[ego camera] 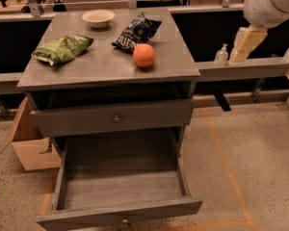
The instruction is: Place blue chip bag into middle drawer
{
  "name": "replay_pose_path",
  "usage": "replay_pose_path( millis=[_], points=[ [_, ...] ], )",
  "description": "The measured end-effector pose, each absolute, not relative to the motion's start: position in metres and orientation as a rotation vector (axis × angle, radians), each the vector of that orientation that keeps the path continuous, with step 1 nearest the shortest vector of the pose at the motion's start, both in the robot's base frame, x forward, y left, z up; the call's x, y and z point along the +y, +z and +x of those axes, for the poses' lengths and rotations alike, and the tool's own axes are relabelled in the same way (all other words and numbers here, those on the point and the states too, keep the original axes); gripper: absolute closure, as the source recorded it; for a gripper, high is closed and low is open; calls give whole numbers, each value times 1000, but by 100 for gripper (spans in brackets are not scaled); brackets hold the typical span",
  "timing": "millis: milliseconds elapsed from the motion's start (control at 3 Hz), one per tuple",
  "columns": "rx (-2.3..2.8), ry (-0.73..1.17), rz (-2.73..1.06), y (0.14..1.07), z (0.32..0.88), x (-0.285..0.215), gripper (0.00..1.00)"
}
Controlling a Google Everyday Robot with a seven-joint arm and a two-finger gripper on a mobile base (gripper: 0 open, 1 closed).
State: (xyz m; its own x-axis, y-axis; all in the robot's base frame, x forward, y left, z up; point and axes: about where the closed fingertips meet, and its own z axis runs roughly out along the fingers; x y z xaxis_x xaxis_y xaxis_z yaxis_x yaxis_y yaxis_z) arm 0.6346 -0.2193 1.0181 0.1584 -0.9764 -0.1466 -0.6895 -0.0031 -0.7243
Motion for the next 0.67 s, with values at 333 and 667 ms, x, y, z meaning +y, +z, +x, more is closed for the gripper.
replay_pose_path(
  millis=[333,667],
  points=[
    [1439,-671,-1800,1011,686,-201,0],
    [1394,-737,-1795,1015,700,-200,0]
  ],
)
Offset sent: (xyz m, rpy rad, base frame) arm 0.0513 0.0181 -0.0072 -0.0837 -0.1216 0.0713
